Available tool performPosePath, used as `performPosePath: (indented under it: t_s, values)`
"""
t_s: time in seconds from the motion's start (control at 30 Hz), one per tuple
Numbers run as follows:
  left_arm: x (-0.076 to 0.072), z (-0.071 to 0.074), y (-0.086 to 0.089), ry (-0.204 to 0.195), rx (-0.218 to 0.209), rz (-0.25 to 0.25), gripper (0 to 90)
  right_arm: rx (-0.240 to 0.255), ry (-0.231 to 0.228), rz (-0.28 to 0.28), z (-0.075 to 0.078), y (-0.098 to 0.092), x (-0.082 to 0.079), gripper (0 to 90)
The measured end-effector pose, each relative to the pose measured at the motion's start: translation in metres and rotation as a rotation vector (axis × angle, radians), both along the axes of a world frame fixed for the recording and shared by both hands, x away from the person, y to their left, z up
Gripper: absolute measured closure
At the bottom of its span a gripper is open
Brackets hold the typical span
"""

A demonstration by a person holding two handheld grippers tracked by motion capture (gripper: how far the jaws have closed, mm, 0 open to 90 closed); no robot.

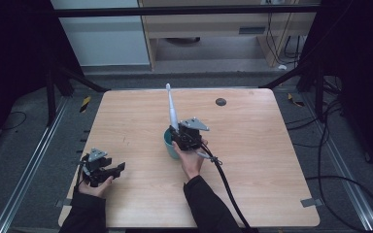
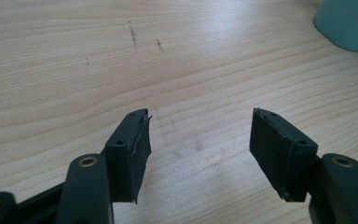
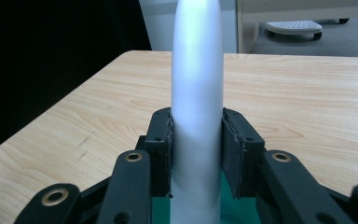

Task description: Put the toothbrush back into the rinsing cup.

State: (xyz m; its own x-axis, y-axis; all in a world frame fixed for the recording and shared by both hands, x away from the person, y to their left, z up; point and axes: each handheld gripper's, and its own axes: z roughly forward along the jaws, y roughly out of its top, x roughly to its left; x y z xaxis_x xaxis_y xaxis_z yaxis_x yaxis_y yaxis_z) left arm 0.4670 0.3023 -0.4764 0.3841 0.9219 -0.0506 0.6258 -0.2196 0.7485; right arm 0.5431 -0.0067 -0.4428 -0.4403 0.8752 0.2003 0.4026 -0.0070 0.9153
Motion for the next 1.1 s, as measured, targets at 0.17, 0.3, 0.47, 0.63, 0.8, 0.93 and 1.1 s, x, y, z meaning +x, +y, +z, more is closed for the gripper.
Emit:
performPosePath:
  t_s: [0.17,0.3,0.47,0.63,0.8,0.93,1.1]
  values:
    - [0.0,0.0,0.0,0.0,0.001,-0.002,37.6,-0.013,0.021,0.006,-0.002,0.001,0.0,65.9]
    - [0.0,0.0,0.0,0.001,0.001,-0.002,37.6,-0.023,0.033,0.007,-0.003,0.002,0.0,65.8]
    - [0.0,0.0,0.0,0.002,0.002,-0.002,37.6,-0.03,0.039,0.007,-0.003,0.001,0.001,65.7]
    - [0.0,0.0,0.0,0.002,0.002,-0.002,37.6,-0.03,0.036,0.005,-0.002,0.0,0.0,65.8]
    - [0.0,0.0,0.0,0.003,0.003,-0.003,37.6,-0.016,0.004,0.007,0.006,-0.002,-0.003,65.4]
    - [0.0,0.0,0.0,0.003,0.003,-0.003,37.6,-0.011,-0.02,0.012,0.015,-0.007,-0.009,59.0]
    - [0.0,0.0,-0.001,-0.001,0.002,-0.001,37.6,-0.002,-0.044,0.043,0.025,-0.018,-0.02,46.5]
